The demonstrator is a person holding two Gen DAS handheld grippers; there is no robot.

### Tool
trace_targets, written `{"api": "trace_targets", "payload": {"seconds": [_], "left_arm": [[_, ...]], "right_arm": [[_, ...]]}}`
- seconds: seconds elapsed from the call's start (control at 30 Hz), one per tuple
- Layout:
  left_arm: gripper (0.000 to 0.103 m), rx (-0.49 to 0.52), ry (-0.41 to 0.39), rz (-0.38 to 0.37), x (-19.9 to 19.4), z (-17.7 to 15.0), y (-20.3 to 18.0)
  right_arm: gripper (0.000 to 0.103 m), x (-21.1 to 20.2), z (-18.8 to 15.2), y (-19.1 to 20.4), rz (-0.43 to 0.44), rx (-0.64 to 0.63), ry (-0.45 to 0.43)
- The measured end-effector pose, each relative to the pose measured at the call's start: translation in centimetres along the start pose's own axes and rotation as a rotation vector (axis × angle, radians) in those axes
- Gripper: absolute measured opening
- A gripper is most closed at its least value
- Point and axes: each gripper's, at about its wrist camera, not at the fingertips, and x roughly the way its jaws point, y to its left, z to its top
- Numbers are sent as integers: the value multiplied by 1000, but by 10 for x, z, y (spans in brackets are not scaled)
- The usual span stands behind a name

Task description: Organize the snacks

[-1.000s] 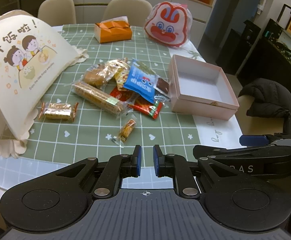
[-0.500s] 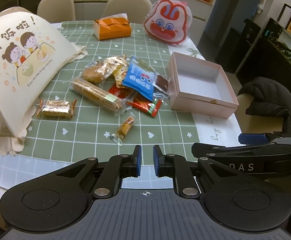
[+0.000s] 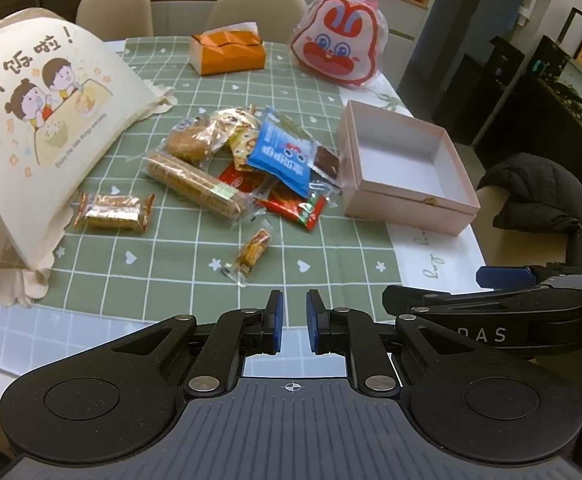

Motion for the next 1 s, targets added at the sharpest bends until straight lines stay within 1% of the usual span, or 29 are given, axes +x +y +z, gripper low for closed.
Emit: {"api": "trace_targets", "payload": {"seconds": [0.7,0.87,0.93,1.0], "left_arm": [[16,-4,6,2,2,-3,2],[16,-14,26,13,8,1,7],[16,-38,39,17,14,4,13],[16,-75,34,15,23,9,25]], "right_arm": [[103,2,0,2,-12,-12,-7],[103,0,5,1,1,-8,-69],[103,3,5,2,16,-32,-111],[103,10,4,6,21,-85,-155]]}}
